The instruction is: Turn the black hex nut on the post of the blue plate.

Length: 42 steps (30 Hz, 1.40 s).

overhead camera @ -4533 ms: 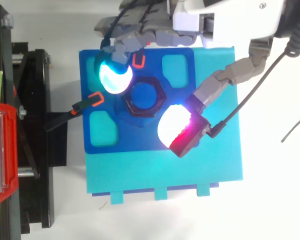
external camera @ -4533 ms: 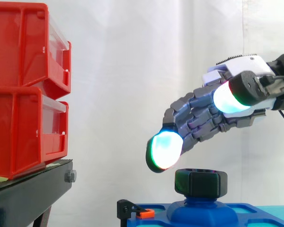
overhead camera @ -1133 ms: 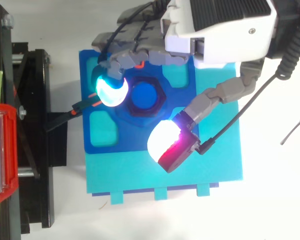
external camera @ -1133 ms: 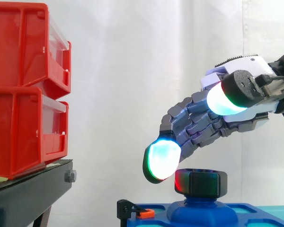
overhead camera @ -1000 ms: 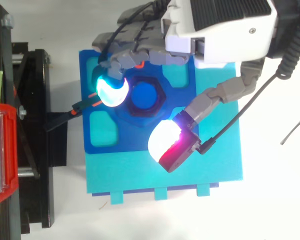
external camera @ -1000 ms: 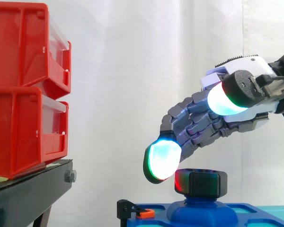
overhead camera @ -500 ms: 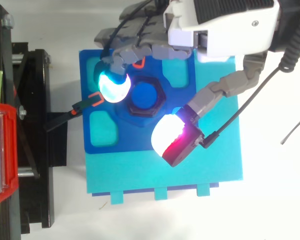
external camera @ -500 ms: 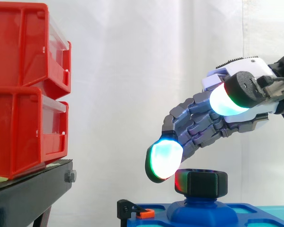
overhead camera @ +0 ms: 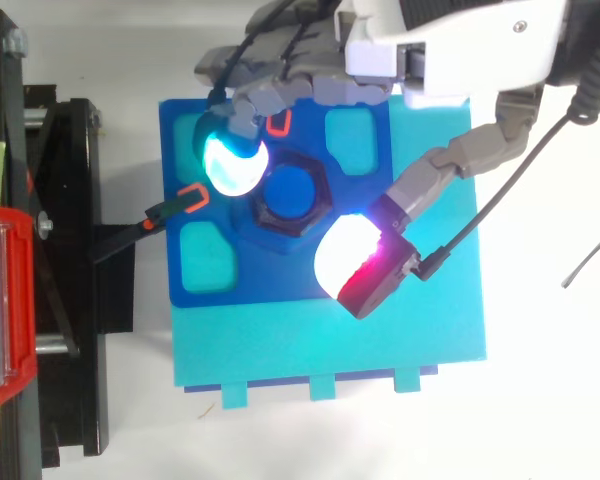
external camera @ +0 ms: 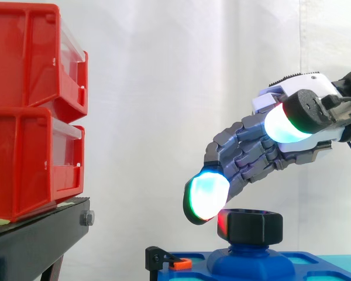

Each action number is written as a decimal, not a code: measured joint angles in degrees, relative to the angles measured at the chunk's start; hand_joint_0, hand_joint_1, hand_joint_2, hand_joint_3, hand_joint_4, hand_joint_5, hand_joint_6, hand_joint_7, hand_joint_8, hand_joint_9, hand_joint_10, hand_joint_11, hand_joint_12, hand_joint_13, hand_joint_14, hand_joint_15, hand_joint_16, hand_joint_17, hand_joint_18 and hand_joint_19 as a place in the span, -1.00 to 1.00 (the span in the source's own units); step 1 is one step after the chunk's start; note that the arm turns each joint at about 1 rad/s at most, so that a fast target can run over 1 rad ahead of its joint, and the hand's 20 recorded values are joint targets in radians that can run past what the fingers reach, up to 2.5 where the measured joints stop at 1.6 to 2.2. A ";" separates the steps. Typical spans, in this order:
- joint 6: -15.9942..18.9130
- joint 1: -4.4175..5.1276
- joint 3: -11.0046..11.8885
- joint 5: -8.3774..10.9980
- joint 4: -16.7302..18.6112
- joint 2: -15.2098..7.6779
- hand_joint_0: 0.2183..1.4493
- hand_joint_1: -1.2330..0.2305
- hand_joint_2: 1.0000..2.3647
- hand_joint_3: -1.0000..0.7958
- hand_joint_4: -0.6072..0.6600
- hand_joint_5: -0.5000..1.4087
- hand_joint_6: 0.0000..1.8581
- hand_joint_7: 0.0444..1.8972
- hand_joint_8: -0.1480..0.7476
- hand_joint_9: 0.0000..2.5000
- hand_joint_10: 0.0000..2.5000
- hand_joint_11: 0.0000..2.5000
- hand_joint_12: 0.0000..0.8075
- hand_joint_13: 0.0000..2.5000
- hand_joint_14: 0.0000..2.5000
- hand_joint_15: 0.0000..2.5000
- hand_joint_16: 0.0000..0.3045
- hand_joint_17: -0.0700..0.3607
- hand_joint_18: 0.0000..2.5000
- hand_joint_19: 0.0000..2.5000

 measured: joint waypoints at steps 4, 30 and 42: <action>-0.16 -0.39 0.00 -0.54 0.00 0.00 -0.65 0.14 -1.00 -0.44 0.72 -0.75 -0.46 -0.17 0.39 -0.80 -1.00 -0.95 0.40 -0.73 -1.00 -0.65 -0.55 0.04 -0.87 -0.73; -2.09 -1.65 0.08 -3.82 -1.36 0.09 -0.65 0.14 -1.00 -0.44 0.73 -0.75 -0.46 -0.18 0.39 -0.80 -1.00 -0.95 0.40 -0.73 -1.00 -0.64 -0.55 0.04 -0.86 -0.72; -5.47 -1.40 0.08 -3.59 -5.71 1.28 -0.65 0.13 -1.00 -0.44 0.72 -0.75 -0.46 -0.18 0.38 -0.80 -1.00 -0.95 0.40 -0.72 -1.00 -0.64 -0.55 0.03 -0.84 -0.71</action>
